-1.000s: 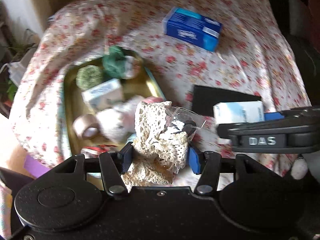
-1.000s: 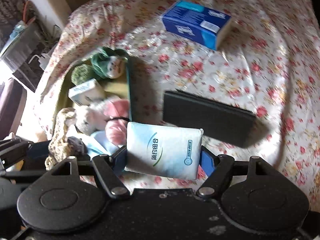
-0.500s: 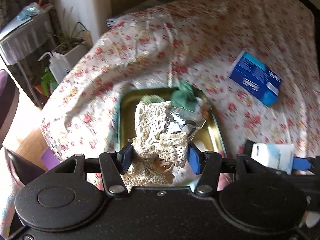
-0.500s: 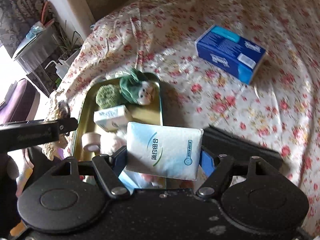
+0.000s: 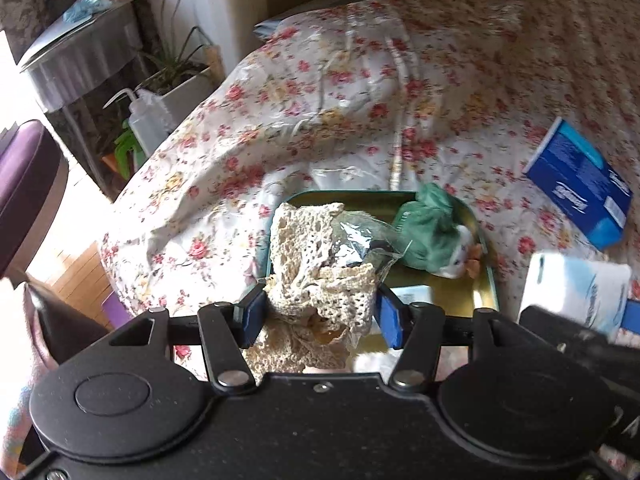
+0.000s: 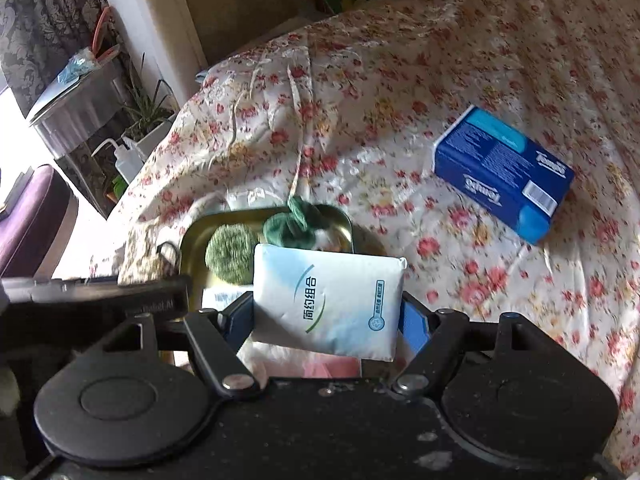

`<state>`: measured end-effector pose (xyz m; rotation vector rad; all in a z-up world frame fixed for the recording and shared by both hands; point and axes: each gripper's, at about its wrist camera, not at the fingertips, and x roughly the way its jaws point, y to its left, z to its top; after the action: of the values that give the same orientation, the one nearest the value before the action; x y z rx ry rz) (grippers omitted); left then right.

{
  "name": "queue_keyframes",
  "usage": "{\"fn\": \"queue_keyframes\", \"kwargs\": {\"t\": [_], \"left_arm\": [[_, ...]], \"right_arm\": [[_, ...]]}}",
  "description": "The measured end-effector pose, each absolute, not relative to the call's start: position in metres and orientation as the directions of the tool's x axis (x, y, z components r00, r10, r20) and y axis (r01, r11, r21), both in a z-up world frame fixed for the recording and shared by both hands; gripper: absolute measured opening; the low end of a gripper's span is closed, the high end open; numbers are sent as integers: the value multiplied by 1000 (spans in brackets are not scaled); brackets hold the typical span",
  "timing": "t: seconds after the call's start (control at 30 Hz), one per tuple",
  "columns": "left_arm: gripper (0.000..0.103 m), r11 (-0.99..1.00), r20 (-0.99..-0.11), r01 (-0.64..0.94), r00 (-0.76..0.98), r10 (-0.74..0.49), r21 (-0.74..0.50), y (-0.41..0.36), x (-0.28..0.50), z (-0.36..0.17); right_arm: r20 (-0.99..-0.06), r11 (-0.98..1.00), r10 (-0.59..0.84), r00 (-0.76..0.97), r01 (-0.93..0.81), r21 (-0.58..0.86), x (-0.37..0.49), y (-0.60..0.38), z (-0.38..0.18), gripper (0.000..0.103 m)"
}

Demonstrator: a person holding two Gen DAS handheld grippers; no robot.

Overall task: Organize soft objects
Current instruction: 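Open both tools to drop the lace doily and tissue pack into the tray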

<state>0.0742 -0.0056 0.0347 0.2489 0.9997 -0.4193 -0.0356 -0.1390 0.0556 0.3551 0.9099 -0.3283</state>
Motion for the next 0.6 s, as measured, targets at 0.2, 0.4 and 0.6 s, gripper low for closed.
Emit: {"fn": "queue_keyframes", "kwargs": {"t": [0.2,0.4,0.6], "left_arm": [[59,912,-866,410,458,-202,4,-2,87,25],[70,928,-865,372,465,-189,-3,-1,92,26],[72,946,-876,325,452,-169,-14,2,96,23]], "right_arm": [[-798,894,-137,587,421,156,-12,-142,53,74],[-791,890,-135,597,424,169,6,-145,47,75],[-792,887,-98,603,414,206,8,-151,41,78]]}}
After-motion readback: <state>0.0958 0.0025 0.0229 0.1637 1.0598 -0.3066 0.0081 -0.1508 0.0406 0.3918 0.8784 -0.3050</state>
